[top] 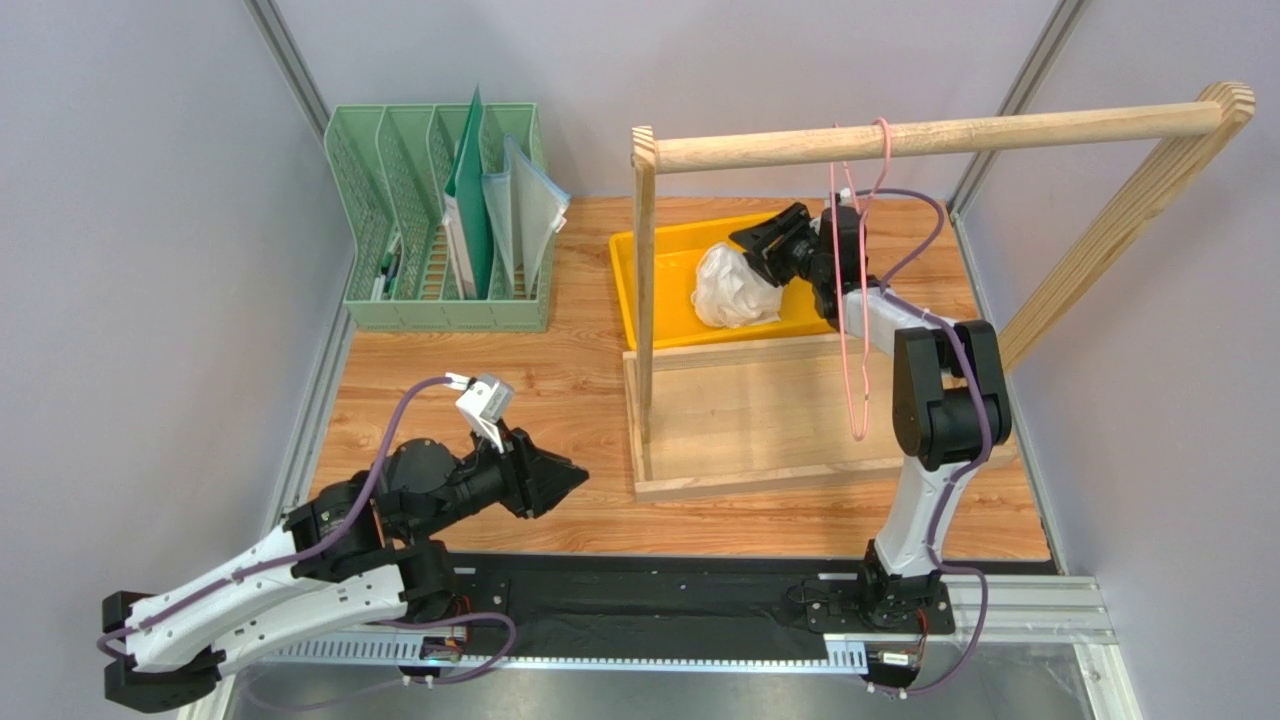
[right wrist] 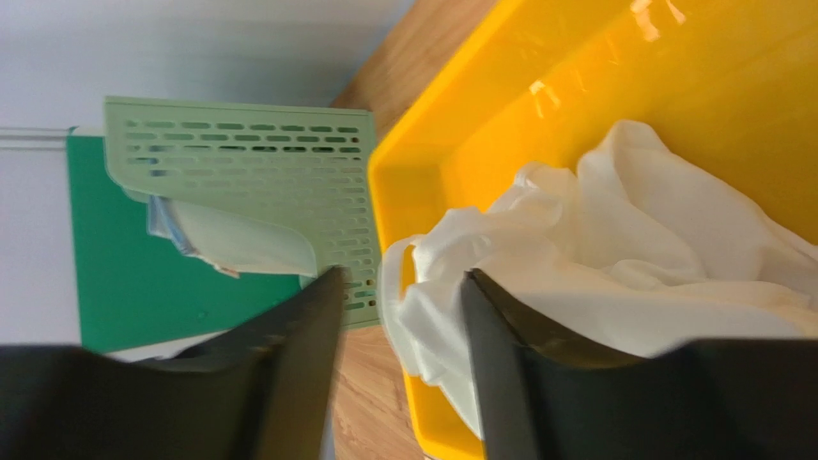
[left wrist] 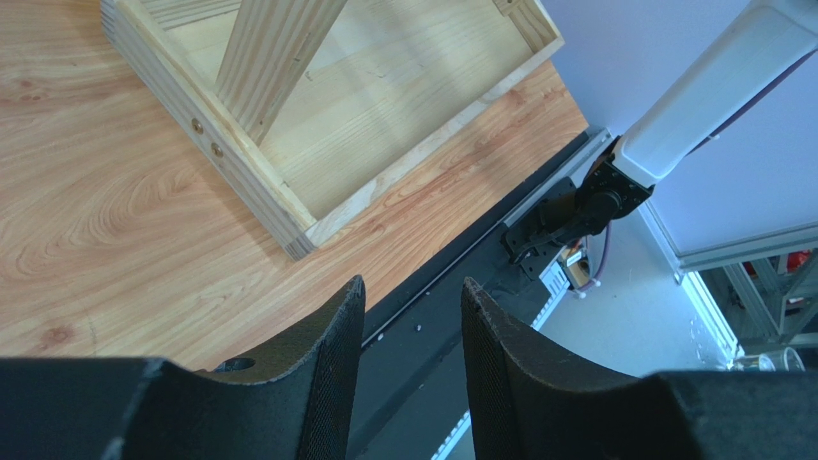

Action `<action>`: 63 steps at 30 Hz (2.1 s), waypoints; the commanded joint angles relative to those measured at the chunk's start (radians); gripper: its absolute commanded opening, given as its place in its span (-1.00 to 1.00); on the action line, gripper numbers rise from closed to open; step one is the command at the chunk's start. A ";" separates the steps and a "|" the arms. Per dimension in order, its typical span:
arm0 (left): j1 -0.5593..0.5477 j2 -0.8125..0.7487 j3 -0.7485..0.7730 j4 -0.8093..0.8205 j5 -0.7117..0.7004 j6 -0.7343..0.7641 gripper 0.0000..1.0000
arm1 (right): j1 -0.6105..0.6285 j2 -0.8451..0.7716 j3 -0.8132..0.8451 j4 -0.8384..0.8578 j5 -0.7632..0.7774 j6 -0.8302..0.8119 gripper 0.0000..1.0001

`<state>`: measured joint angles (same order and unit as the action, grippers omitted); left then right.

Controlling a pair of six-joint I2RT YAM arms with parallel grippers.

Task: Remove the tank top from the hanger

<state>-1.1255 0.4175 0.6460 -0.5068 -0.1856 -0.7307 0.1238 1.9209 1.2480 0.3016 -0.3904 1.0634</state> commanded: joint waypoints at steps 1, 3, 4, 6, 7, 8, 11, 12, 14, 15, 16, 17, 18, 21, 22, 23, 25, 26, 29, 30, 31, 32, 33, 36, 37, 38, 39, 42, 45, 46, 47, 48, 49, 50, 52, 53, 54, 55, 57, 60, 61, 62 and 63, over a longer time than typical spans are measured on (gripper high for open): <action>-0.002 -0.023 -0.011 -0.001 0.009 -0.019 -0.04 | 0.004 -0.042 0.008 -0.148 0.082 -0.115 0.26; -0.002 -0.036 -0.019 -0.002 0.008 -0.022 -0.03 | -0.001 -0.066 0.002 -0.192 0.088 -0.153 0.34; -0.002 -0.040 -0.020 -0.002 0.006 -0.026 -0.03 | -0.001 -0.078 -0.013 -0.220 0.099 -0.164 0.39; -0.002 -0.049 -0.028 -0.002 0.003 -0.027 -0.03 | -0.006 -0.100 -0.036 -0.239 0.102 -0.186 0.46; -0.002 -0.051 -0.028 -0.002 0.002 -0.027 -0.03 | -0.009 -0.121 -0.044 -0.263 0.099 -0.192 0.52; -0.002 -0.054 -0.029 -0.004 0.003 -0.026 -0.03 | -0.018 -0.132 -0.071 -0.268 0.094 -0.195 0.52; -0.002 -0.056 -0.031 -0.002 0.003 -0.026 -0.03 | -0.044 -0.193 -0.155 -0.263 0.074 -0.204 0.54; -0.002 -0.057 -0.032 -0.004 0.003 -0.026 -0.03 | -0.050 -0.212 -0.183 -0.262 0.070 -0.207 0.54; -0.002 -0.062 -0.035 -0.001 0.003 -0.026 -0.03 | -0.065 -0.278 -0.254 -0.257 0.064 -0.224 0.54; -0.002 -0.062 -0.039 0.001 0.006 -0.026 -0.03 | -0.069 -0.299 -0.274 -0.259 0.064 -0.233 0.54; -0.002 -0.065 -0.040 0.001 0.005 -0.026 -0.03 | -0.072 -0.325 -0.288 -0.277 0.065 -0.262 0.54; -0.002 -0.068 -0.040 0.002 0.003 -0.024 -0.03 | -0.072 -0.367 -0.304 -0.292 0.067 -0.275 0.54; -0.002 -0.071 -0.045 0.002 0.002 -0.024 -0.03 | -0.073 -0.393 -0.336 -0.297 0.070 -0.290 0.55; -0.002 -0.078 -0.054 0.005 -0.009 -0.022 -0.03 | -0.072 -0.488 -0.442 -0.346 0.074 -0.310 0.57; -0.002 -0.080 -0.057 0.007 -0.011 -0.024 -0.03 | -0.072 -0.511 -0.472 -0.345 0.064 -0.310 0.58; -0.002 -0.085 -0.060 0.013 -0.015 -0.024 -0.03 | -0.070 -0.539 -0.499 -0.343 0.056 -0.313 0.59; -0.002 -0.086 -0.071 0.020 -0.015 -0.027 -0.03 | -0.061 -0.618 -0.605 -0.309 0.019 -0.315 0.89; -0.002 -0.088 -0.078 0.028 -0.015 -0.027 -0.03 | -0.056 -0.643 -0.640 -0.309 0.007 -0.318 0.90; -0.002 -0.086 -0.098 0.043 -0.018 -0.033 -0.03 | -0.004 -0.733 -0.737 -0.262 -0.037 -0.324 1.00; -0.002 -0.088 -0.104 0.048 -0.021 -0.035 -0.03 | 0.014 -0.758 -0.757 -0.243 -0.044 -0.316 1.00; -0.002 -0.085 -0.111 0.060 -0.023 -0.038 -0.03 | 0.055 -0.805 -0.803 -0.230 -0.056 -0.310 1.00; -0.002 -0.085 -0.124 0.065 -0.025 -0.041 -0.03 | 0.077 -0.836 -0.823 -0.219 -0.059 -0.303 1.00; -0.002 -0.083 -0.129 0.071 -0.026 -0.044 -0.03 | 0.101 -0.862 -0.844 -0.205 -0.056 -0.292 1.00; -0.002 -0.083 -0.158 0.093 -0.029 -0.058 -0.03 | 0.203 -0.991 -0.916 -0.180 -0.035 -0.283 1.00; -0.002 -0.086 -0.169 0.109 -0.031 -0.062 -0.03 | 0.249 -1.063 -0.930 -0.179 -0.010 -0.280 1.00; -0.002 -0.089 -0.192 0.119 -0.029 -0.073 -0.03 | 0.270 -1.094 -0.962 -0.177 0.002 -0.279 1.00; -0.002 -0.092 -0.206 0.131 -0.029 -0.078 -0.03 | 0.286 -1.131 -0.976 -0.173 0.019 -0.278 1.00; -0.002 -0.109 -0.276 0.197 -0.015 -0.101 -0.03 | 0.338 -1.238 -1.054 -0.154 0.022 -0.264 1.00; -0.002 -0.140 -0.357 0.275 0.006 -0.125 -0.03 | 0.370 -1.326 -1.146 -0.131 0.039 -0.220 1.00; -0.002 -0.160 -0.377 0.301 0.012 -0.133 -0.03 | 0.381 -1.352 -1.166 -0.131 0.042 -0.204 1.00; -0.002 -0.170 -0.414 0.312 0.011 -0.142 -0.03 | 0.387 -1.396 -1.189 -0.130 0.047 -0.179 1.00; -0.002 -0.186 -0.433 0.321 0.012 -0.160 -0.03 | 0.390 -1.425 -1.226 -0.128 0.051 -0.166 1.00; -0.002 -0.218 -0.454 0.338 0.015 -0.171 -0.03 | 0.399 -1.454 -1.243 -0.130 0.054 -0.155 1.00; -0.002 -0.241 -0.494 0.344 0.015 -0.182 -0.03 | 0.402 -1.485 -1.275 -0.130 0.062 -0.137 1.00; -0.002 -0.317 -0.552 0.352 0.015 -0.210 -0.03 | 0.412 -1.592 -1.312 -0.176 0.090 -0.128 1.00; -0.002 -0.350 -0.569 0.349 0.017 -0.219 -0.03 | 0.412 -1.635 -1.322 -0.223 0.097 -0.123 1.00; -0.002 -0.380 -0.588 0.346 0.020 -0.225 -0.03 | 0.412 -1.712 -1.329 -0.257 0.113 -0.125 1.00; -0.002 -0.458 -0.618 0.341 0.035 -0.231 -0.03 | 0.413 -1.755 -1.326 -0.292 0.117 -0.131 1.00; -0.002 -0.547 -0.637 0.309 0.046 -0.234 -0.03 | 0.418 -1.827 -1.325 -0.396 0.127 -0.148 1.00; -0.002 -0.479 -0.667 0.368 0.080 -0.225 -0.03 | 0.421 -1.965 -1.325 -0.516 0.149 -0.158 1.00; -0.002 -0.464 -0.672 0.375 0.093 -0.217 -0.03 | 0.422 -1.976 -1.328 -0.536 0.157 -0.163 1.00; -0.002 -0.451 -0.672 0.379 0.097 -0.216 -0.04 | 0.421 -1.964 -1.328 -0.558 0.174 -0.164 1.00; -0.002 -0.432 -0.674 0.383 0.097 -0.213 -0.04 | 0.422 -1.953 -1.329 -0.565 0.182 -0.172 1.00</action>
<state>-1.1255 0.0055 0.0635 -0.1795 -0.1295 -0.9394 0.5365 0.0105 0.0494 -0.1181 -0.2722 0.9112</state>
